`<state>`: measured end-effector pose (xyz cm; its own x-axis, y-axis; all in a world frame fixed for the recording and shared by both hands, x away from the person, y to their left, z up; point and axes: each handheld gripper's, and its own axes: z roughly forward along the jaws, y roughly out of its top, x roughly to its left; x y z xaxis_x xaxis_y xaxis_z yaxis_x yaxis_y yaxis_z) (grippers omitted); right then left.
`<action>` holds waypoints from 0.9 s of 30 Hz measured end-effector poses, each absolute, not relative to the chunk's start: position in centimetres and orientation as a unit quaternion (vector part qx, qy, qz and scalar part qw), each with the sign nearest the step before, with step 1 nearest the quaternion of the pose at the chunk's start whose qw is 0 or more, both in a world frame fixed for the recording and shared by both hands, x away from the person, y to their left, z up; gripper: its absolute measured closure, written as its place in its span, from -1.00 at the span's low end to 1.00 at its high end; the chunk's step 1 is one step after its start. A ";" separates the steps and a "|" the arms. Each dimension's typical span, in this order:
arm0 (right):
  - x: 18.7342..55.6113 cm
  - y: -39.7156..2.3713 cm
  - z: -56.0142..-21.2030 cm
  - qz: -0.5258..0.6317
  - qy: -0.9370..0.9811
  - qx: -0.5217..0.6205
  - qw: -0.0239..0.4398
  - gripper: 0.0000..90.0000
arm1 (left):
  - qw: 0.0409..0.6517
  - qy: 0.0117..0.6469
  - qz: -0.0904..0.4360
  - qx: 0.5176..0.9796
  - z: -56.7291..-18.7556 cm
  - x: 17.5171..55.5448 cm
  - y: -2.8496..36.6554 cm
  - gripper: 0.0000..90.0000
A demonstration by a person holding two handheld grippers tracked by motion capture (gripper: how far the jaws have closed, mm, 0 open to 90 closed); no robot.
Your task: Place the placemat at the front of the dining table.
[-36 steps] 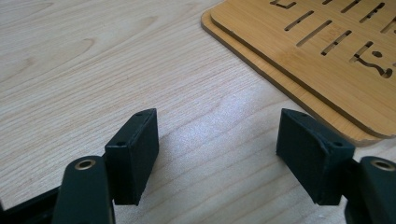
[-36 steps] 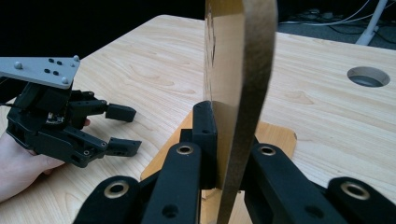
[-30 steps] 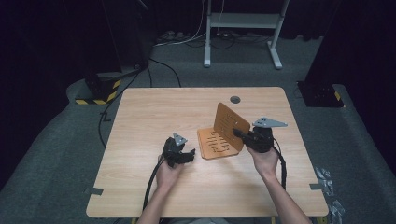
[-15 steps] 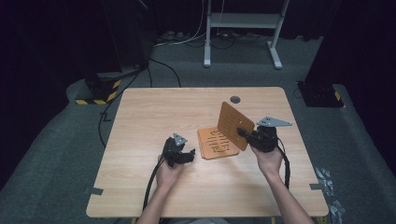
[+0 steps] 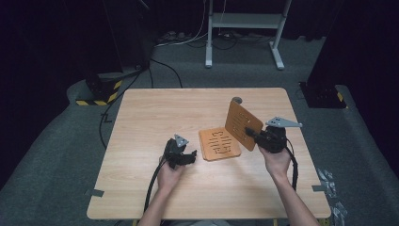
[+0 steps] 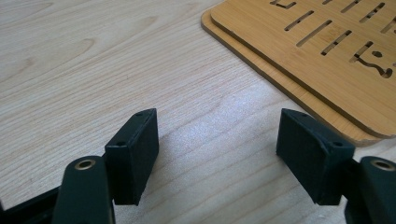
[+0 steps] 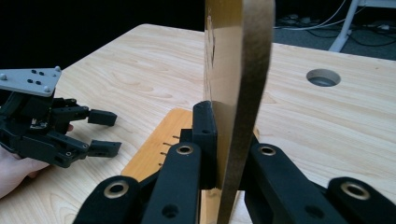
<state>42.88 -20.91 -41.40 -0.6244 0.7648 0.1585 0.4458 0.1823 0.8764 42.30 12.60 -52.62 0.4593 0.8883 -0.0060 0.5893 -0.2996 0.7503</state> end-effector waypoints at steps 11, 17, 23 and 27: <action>42.5 -22.9 -40.8 0.498 0.739 0.420 0.173 0.91 | 0.355 0.476 0.212 0.776 -52.6 42.3 12.6 -0.34; 42.4 -23.7 -40.7 0.498 0.733 0.427 0.181 0.92 | 0.355 0.476 0.212 0.776 -52.6 42.3 12.6 -0.34; 42.2 -24.8 -40.5 0.494 0.728 0.436 0.190 0.92 | 0.355 0.476 0.212 0.776 -52.6 42.3 12.6 -0.34; 42.1 -25.5 -40.5 0.491 0.725 0.441 0.199 0.92 | 0.354 0.476 0.212 0.776 -52.6 42.3 12.6 -0.34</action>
<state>42.11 -25.46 -40.50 -0.5316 0.8346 0.1440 0.4437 0.1297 0.8867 42.29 12.57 -52.64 0.4569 0.8895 -0.0091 0.5895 -0.2951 0.7520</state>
